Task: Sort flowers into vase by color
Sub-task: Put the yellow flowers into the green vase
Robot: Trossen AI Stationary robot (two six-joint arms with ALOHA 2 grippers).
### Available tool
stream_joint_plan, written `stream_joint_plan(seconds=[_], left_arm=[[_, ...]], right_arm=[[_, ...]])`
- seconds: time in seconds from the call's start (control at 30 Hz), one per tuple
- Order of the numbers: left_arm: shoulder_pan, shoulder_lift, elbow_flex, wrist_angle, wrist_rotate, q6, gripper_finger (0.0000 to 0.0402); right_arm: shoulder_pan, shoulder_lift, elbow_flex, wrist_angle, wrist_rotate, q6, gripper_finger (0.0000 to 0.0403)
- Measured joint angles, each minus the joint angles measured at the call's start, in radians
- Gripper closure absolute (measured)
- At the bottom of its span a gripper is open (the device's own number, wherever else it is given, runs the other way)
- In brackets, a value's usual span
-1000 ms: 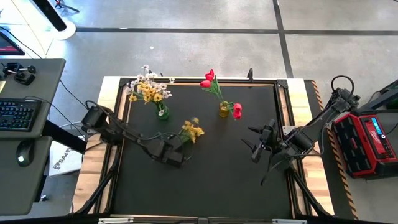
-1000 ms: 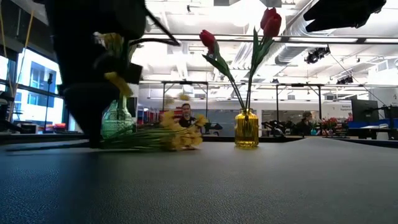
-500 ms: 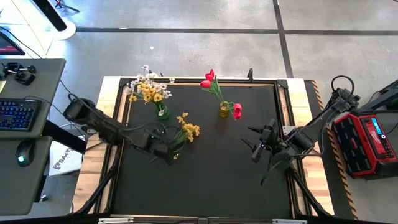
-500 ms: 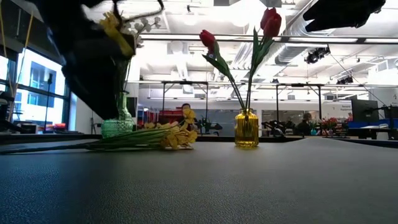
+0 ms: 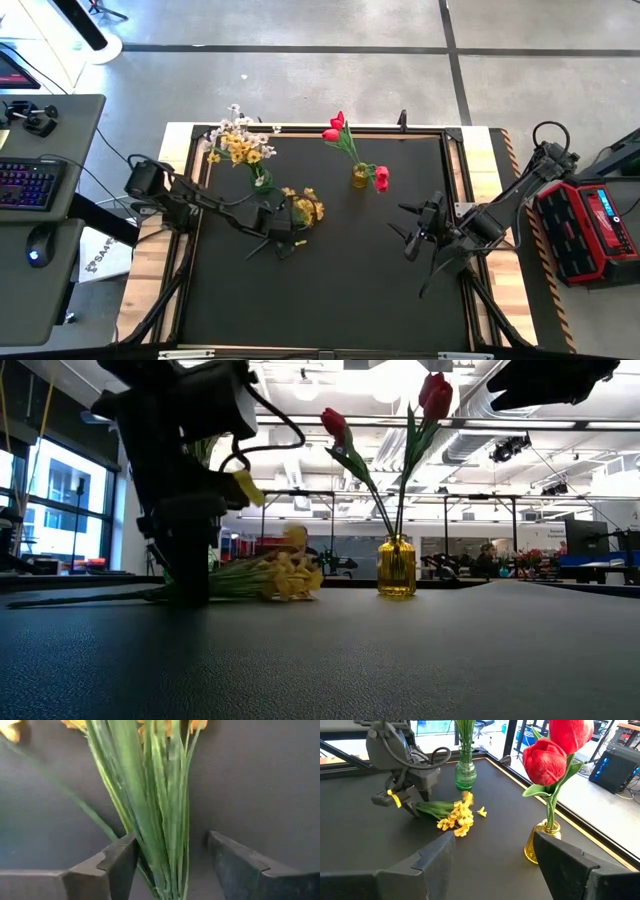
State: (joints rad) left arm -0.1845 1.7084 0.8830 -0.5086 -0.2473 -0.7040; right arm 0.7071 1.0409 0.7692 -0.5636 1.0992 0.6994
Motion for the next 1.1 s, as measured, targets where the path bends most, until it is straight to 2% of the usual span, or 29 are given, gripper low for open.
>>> stream_joint_plan(seconds=[0.17, 0.33, 0.43, 0.57, 0.77, 0.87, 0.97, 1.03, 1.1], left_arm=[[0.008, 0.006, 0.002, 0.004, 0.027, 0.002, 0.0231], [0.008, -0.037, -0.005, -0.013, 0.024, -0.016, 0.0330], [-0.005, -0.103, -0.004, -0.005, -0.043, -0.011, 0.0387], [-0.051, -0.238, -0.004, 0.000, -0.164, -0.009, 0.0390], [-0.131, -0.447, -0.004, 0.039, -0.414, 0.049, 0.0398], [-0.170, -0.528, -0.046, 0.196, -0.534, 0.171, 0.0400], [-0.202, -0.589, -0.149, 0.512, -0.588, 0.394, 0.0400], [-0.221, -0.617, -0.246, 0.811, -0.554, 0.590, 0.0401], [-0.230, -0.633, -0.347, 1.110, -0.451, 0.739, 0.0401]], right_arm=[[0.000, 0.000, 0.000, 0.001, 0.001, 0.000, 0.0149], [0.000, 0.000, 0.000, 0.001, 0.001, 0.000, 0.0149], [0.000, 0.000, 0.000, 0.000, 0.001, 0.000, 0.0149], [0.000, 0.000, 0.000, -0.006, -0.001, 0.000, 0.0149], [0.000, 0.023, 0.000, -0.010, 0.003, 0.000, 0.0149], [0.000, 0.053, 0.000, -0.010, 0.008, 0.000, 0.0149], [0.000, 0.091, 0.000, -0.006, 0.009, 0.000, 0.0149], [0.000, 0.115, 0.000, 0.000, 0.013, 0.000, 0.0149], [0.000, 0.140, 0.000, 0.008, 0.027, 0.000, 0.0149]])
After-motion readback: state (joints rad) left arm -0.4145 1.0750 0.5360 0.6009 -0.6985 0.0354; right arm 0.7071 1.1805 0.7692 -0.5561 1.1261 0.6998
